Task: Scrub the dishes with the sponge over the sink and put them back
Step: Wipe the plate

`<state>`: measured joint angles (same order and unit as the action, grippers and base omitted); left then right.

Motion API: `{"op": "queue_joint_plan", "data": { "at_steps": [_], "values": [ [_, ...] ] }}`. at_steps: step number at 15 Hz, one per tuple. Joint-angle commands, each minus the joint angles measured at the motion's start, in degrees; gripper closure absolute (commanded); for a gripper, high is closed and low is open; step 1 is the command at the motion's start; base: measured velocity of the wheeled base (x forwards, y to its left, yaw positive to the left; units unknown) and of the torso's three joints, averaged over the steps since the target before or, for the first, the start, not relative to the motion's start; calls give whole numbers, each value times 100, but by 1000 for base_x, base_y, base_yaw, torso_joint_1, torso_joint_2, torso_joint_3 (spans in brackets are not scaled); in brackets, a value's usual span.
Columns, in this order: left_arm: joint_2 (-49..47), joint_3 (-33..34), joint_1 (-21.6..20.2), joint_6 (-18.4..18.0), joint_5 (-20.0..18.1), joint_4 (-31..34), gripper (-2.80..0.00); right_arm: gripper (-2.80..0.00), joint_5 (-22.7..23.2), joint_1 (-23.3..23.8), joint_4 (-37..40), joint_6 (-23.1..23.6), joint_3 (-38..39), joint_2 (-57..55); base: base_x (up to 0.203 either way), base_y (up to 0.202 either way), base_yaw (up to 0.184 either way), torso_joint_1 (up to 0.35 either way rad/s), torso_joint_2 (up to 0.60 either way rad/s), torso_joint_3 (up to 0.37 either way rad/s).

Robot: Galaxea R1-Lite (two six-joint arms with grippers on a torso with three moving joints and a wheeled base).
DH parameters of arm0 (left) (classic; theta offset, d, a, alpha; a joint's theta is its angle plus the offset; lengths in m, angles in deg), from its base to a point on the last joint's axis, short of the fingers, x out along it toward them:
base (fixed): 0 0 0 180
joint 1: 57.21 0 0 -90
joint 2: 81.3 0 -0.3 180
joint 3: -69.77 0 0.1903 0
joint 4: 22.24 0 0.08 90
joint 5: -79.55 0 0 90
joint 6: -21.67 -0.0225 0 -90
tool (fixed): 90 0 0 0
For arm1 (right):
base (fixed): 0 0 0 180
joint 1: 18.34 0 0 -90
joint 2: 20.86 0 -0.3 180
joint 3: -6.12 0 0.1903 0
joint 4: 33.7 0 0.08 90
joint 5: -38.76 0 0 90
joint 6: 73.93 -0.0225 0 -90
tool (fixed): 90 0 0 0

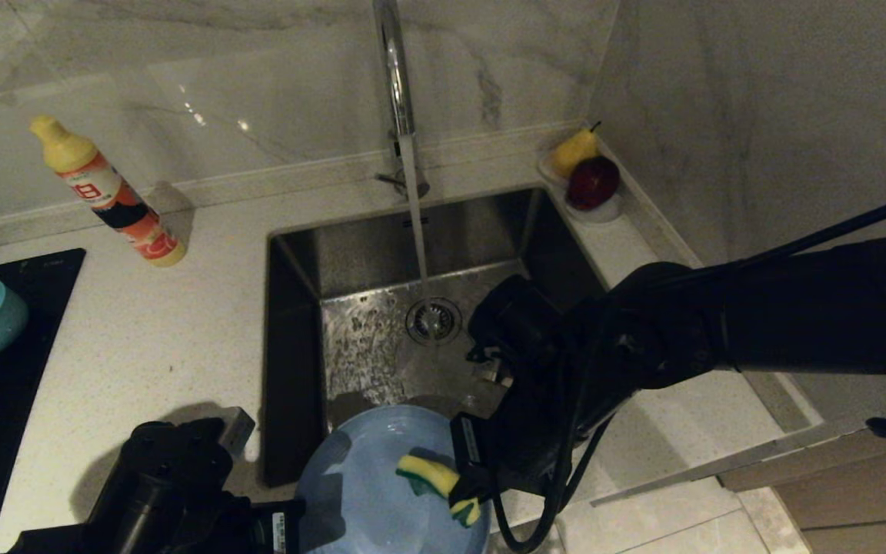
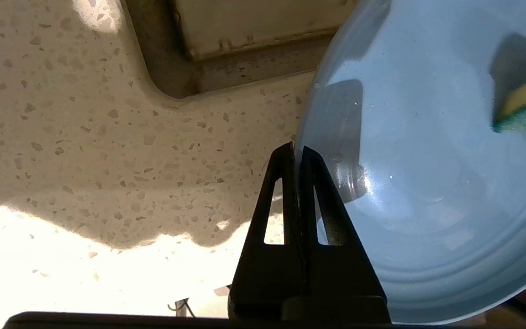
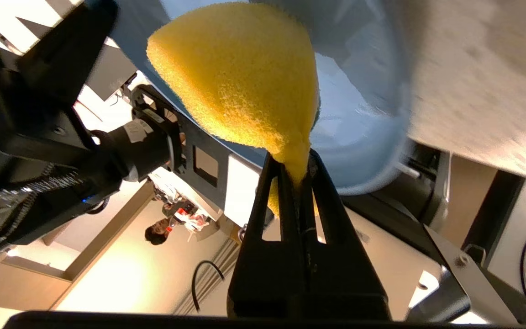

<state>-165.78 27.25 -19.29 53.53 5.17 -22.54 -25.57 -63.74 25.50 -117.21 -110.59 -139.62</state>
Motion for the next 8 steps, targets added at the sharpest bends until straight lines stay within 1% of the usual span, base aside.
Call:
{"op": "queue_joint_plan", "data": {
  "at_steps": [1, 8],
  "values": [
    [29, 8, 1, 18, 20, -14, 0, 0, 18, 22, 21, -14, 242, 189, 0, 0, 0, 0, 0, 0],
    [215, 8, 4, 2, 38, -6, 0, 0, 9, 102, 55, -41, 544, 779, 0, 0, 0, 0, 0, 0]
  ]
}}
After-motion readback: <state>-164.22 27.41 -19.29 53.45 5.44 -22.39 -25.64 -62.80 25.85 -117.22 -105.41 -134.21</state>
